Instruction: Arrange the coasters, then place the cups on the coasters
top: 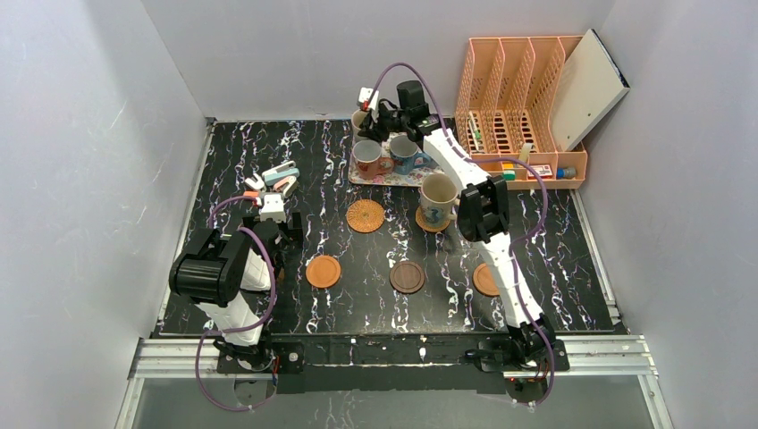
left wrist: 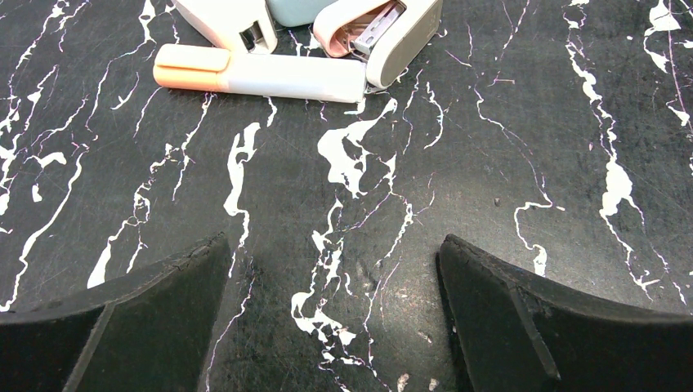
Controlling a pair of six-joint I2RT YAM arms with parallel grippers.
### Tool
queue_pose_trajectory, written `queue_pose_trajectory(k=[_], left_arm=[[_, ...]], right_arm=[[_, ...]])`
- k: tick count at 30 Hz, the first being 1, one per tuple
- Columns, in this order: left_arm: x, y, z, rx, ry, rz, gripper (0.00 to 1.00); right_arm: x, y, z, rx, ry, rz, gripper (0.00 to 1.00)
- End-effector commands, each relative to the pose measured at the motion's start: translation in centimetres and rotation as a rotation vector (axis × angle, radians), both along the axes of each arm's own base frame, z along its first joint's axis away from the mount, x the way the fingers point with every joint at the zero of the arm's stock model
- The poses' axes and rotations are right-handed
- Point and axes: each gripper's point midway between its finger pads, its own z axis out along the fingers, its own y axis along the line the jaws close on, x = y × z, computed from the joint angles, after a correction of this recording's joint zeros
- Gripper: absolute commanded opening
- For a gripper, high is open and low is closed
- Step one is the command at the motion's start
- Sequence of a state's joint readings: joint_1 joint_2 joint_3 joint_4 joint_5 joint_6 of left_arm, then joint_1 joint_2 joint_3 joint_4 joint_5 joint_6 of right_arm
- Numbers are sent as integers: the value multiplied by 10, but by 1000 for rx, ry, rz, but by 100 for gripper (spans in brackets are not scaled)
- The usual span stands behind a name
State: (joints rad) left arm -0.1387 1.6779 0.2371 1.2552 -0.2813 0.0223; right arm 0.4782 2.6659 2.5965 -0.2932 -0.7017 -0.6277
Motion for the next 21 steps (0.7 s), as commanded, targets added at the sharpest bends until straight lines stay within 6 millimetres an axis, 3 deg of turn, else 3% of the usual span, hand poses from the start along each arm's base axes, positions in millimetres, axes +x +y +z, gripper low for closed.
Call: queue_pose_trajectory(k=[1, 2, 4, 5, 10, 21], left_arm=[[6, 6, 9, -2, -33, 34, 98], [6, 6, 9, -2, -33, 35, 98], [6, 6, 8, -2, -32, 34, 98], [6, 6, 9, -2, -32, 34, 98], [6, 6, 9, -2, -33, 34, 98], [6, 6, 8, -2, -32, 34, 98]], right_arm=[[5, 4, 2, 19, -7, -5, 32], [5, 4, 2, 19, -7, -3, 28], [6, 4, 3, 18, -13, -8, 6], [6, 4, 4, 17, -20, -9, 1], [10, 1, 22, 14, -81, -19, 1], [15, -7, 108, 95, -222, -91, 1]])
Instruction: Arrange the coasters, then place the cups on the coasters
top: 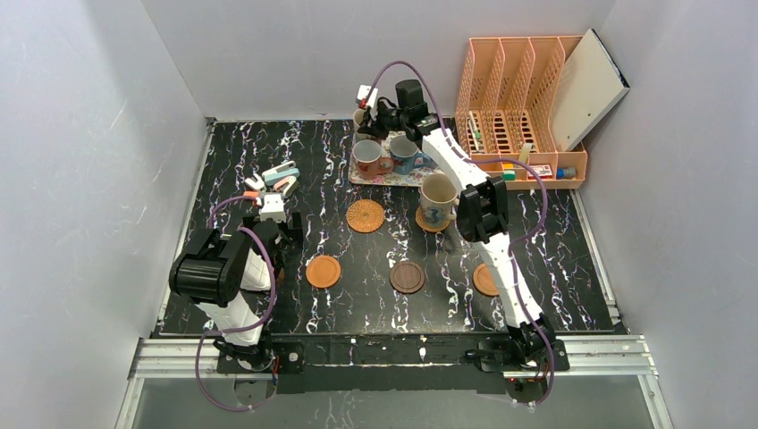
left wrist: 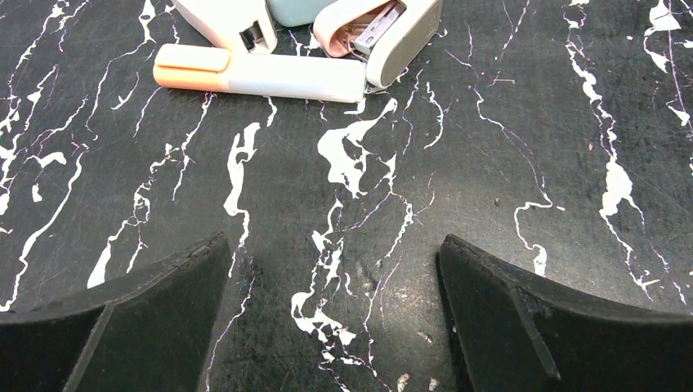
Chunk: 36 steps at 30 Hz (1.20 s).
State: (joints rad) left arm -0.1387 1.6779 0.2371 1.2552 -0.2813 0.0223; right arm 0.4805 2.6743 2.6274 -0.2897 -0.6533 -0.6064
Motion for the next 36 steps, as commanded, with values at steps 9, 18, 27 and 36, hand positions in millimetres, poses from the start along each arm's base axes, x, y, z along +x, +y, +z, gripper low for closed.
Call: queue_pose_trajectory(k=[9, 18, 27, 36], left_arm=[[6, 6, 9, -2, -33, 35, 98], [6, 6, 9, -2, -33, 34, 98], [6, 6, 8, -2, -31, 34, 98], [6, 6, 8, -2, -32, 34, 98]], right_arm=[[2, -12, 177, 171, -353, -76, 1], [-5, -23, 230, 214, -459, -111, 1], [-33, -31, 289, 281, -497, -102, 1], [-96, -27, 322, 255, -430, -86, 1]])
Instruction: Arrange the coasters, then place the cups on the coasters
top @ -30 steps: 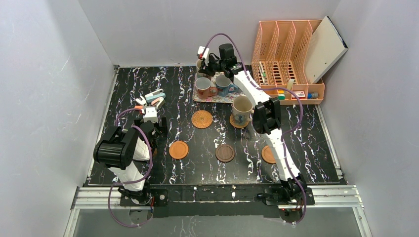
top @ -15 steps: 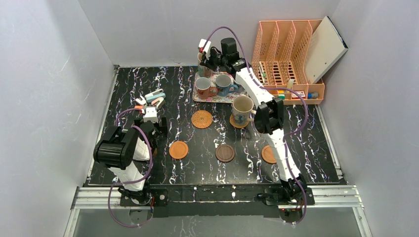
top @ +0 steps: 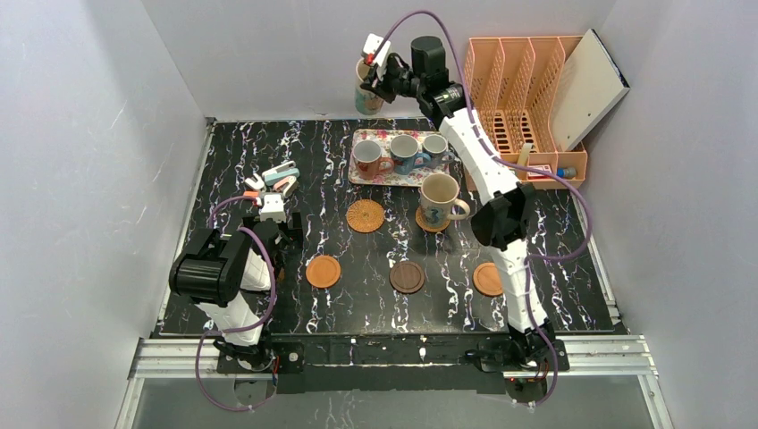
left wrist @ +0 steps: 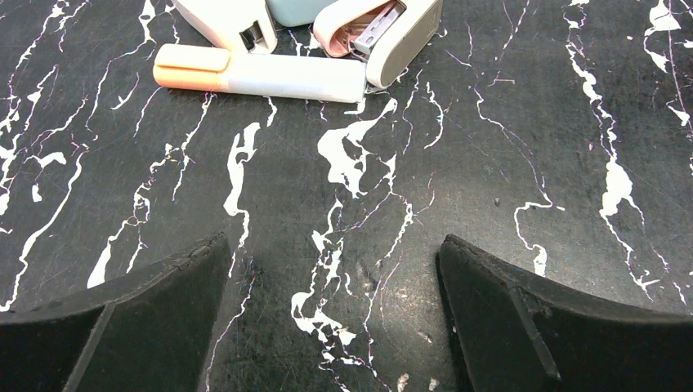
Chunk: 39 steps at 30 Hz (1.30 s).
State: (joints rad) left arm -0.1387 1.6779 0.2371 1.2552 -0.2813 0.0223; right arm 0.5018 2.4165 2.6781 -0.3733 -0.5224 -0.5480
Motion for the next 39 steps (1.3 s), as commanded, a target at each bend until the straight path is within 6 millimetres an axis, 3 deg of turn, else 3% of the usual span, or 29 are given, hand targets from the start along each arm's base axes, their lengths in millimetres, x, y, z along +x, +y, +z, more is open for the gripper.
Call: queue_pose_trajectory(k=[1, 11, 18, 22, 26, 39], left_arm=[[6, 6, 8, -1, -32, 34, 98], [6, 6, 8, -2, -32, 34, 98], [6, 6, 9, -2, -32, 34, 98], [6, 6, 8, -2, -32, 34, 98], [6, 6, 9, -1, -32, 35, 98], [6, 6, 8, -2, -32, 34, 98]], right_arm=[[-74, -5, 152, 136, -269, 31, 1], [-158, 19, 134, 69, -92, -5, 1], [-201, 28, 98, 14, 44, -42, 1], [-202, 28, 54, -45, 129, -136, 1], [-191, 24, 27, -42, 172, -246, 1], [-165, 23, -24, 25, 261, -429, 1]])
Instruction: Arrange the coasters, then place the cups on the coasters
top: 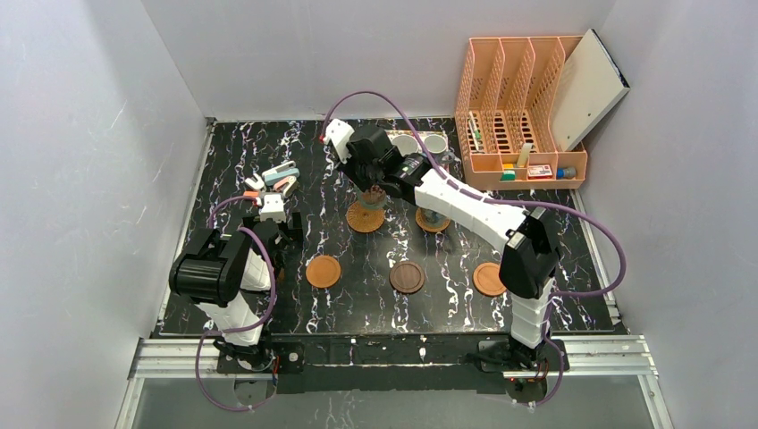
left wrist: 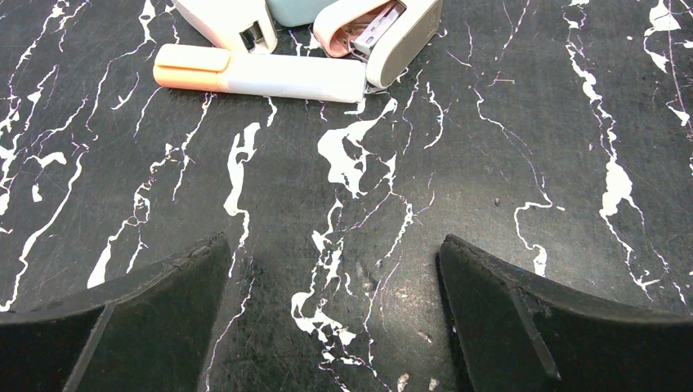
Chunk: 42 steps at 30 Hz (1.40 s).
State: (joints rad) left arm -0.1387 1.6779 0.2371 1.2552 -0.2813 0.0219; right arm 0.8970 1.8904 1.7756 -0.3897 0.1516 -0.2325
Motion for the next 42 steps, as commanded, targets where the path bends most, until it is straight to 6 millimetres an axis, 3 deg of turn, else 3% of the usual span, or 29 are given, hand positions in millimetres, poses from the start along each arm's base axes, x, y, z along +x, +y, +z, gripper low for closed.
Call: queue_pose_trajectory(k=[1, 11, 17, 30, 42], left_arm=[[6, 6, 8, -2, -32, 35, 98], [6, 6, 9, -1, -32, 34, 98], [6, 6, 9, -2, -33, 34, 98], [6, 6, 9, -1, -32, 34, 98], [6, 6, 8, -2, -31, 34, 98]], right_arm=[[19, 4, 80, 243, -150, -110, 1], [27, -3, 54, 278, -145, -269, 1], [21, -6, 37, 249, -181, -323, 1], [17, -2, 41, 285, -190, -329, 1], [13, 6, 21, 271, -158, -307, 1]])
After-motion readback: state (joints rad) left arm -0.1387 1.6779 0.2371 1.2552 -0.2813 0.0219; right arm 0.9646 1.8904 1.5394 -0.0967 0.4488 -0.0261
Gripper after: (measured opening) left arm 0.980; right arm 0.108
